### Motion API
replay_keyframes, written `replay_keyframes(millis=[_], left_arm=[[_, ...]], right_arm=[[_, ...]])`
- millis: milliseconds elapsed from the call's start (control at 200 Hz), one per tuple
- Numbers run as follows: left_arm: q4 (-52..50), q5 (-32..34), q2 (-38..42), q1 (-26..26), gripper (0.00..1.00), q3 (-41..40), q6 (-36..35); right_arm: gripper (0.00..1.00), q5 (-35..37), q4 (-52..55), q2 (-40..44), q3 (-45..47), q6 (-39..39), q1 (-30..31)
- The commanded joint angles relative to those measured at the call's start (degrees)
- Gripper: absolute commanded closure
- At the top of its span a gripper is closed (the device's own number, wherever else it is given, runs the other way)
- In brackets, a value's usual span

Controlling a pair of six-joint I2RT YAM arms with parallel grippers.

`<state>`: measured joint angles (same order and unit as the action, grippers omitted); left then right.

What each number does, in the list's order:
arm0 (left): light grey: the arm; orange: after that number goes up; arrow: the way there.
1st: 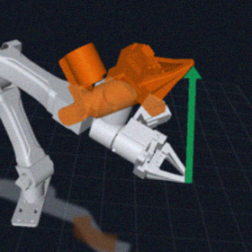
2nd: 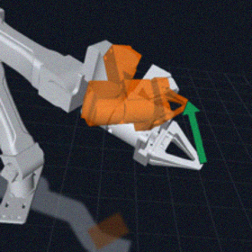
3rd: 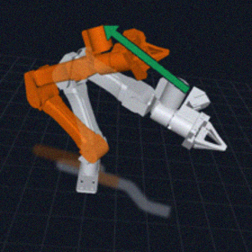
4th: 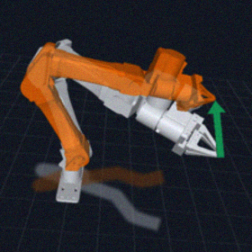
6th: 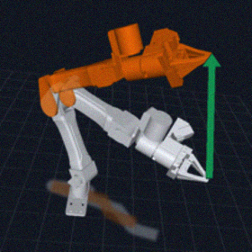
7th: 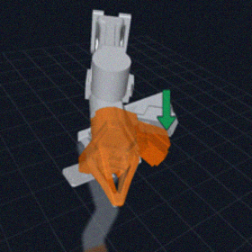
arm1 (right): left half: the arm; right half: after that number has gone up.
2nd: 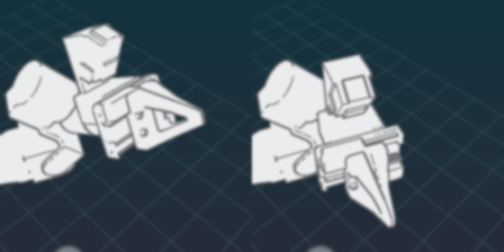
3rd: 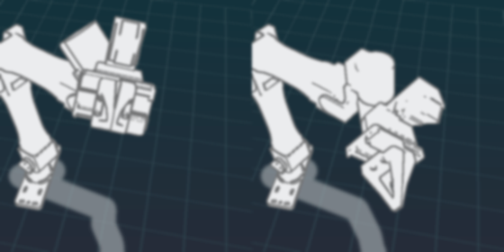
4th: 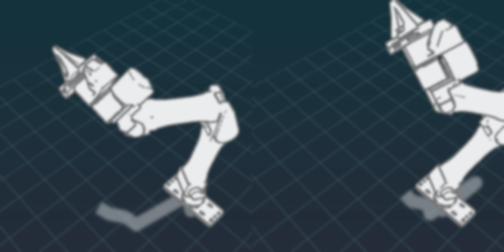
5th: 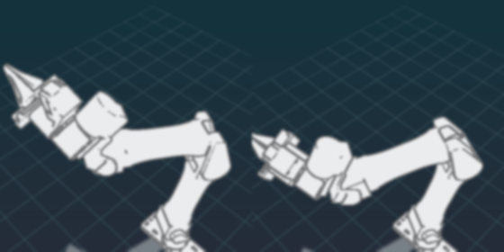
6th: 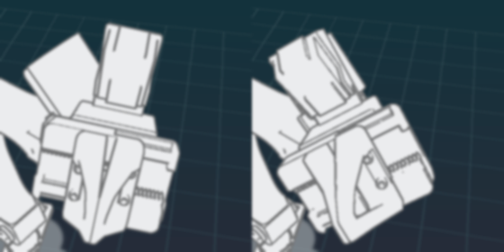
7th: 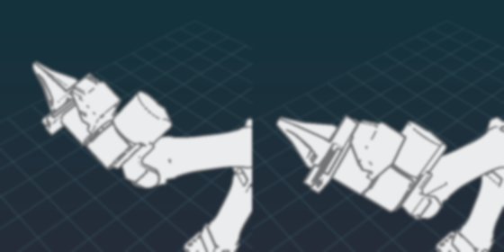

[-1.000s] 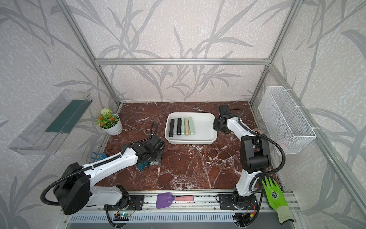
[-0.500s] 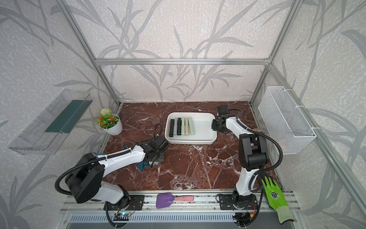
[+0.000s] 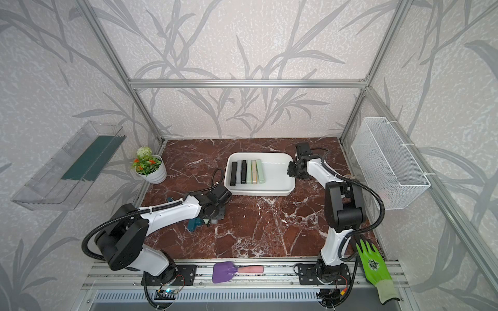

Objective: Put the pruning pliers into the storage box
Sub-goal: Pick up the pruning pliers from the center of the board.

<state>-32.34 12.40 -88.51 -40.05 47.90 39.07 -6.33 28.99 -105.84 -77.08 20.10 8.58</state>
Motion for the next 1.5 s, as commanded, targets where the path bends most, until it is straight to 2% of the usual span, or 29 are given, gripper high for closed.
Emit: replay_keyframes(millis=[0,170,290,580,735,875,980,1149,1294,1384,1494], left_arm=[[0.4,1.3,-1.4,-0.5,0.66,1.4,0.5],[0.7,1.8,-1.8,-0.6,0.71,1.7,0.4],[-0.2,2.4,-1.3,-0.8,0.79,2.2,0.3],[-5.6,3.7,4.3,-1.3,0.91,4.6,-0.2],[-8.2,2.8,7.9,-2.9,0.92,9.1,-3.3],[-12.6,4.1,8.4,-3.9,0.92,17.7,-4.8],[-10.6,2.9,6.9,-4.1,0.91,24.3,-7.9],[-3.8,2.0,-3.6,-3.8,0.91,37.6,-12.5],[-8.1,-3.2,-18.6,-3.8,0.91,57.2,-12.2],[-8.5,-6.2,-27.2,-3.9,0.91,66.0,-11.7],[-11.6,-5.6,-36.3,-4.3,0.92,77.4,-8.5]], right_arm=[[0.72,-0.1,-0.2,-0.7,-1.2,0.4,0.1],[0.72,-0.1,-0.4,-0.7,-1.2,0.6,0.1],[0.72,-0.2,-0.5,-0.9,-1.2,0.7,0.1],[0.72,-0.4,-1.2,-0.8,0.1,0.6,0.2],[0.72,-0.7,-2.1,-0.6,0.5,0.6,0.1],[0.73,-2.0,-3.0,-0.8,0.9,1.2,0.1],[0.75,-2.7,-4.2,-0.7,1.4,2.0,0.1],[0.78,-4.9,-5.4,0.0,2.8,3.4,0.5],[0.78,-5.7,-6.6,0.9,3.9,4.5,1.4],[0.79,-5.7,-7.1,1.2,3.9,5.2,1.5],[0.79,-5.4,-7.5,1.2,3.8,6.5,1.5]])
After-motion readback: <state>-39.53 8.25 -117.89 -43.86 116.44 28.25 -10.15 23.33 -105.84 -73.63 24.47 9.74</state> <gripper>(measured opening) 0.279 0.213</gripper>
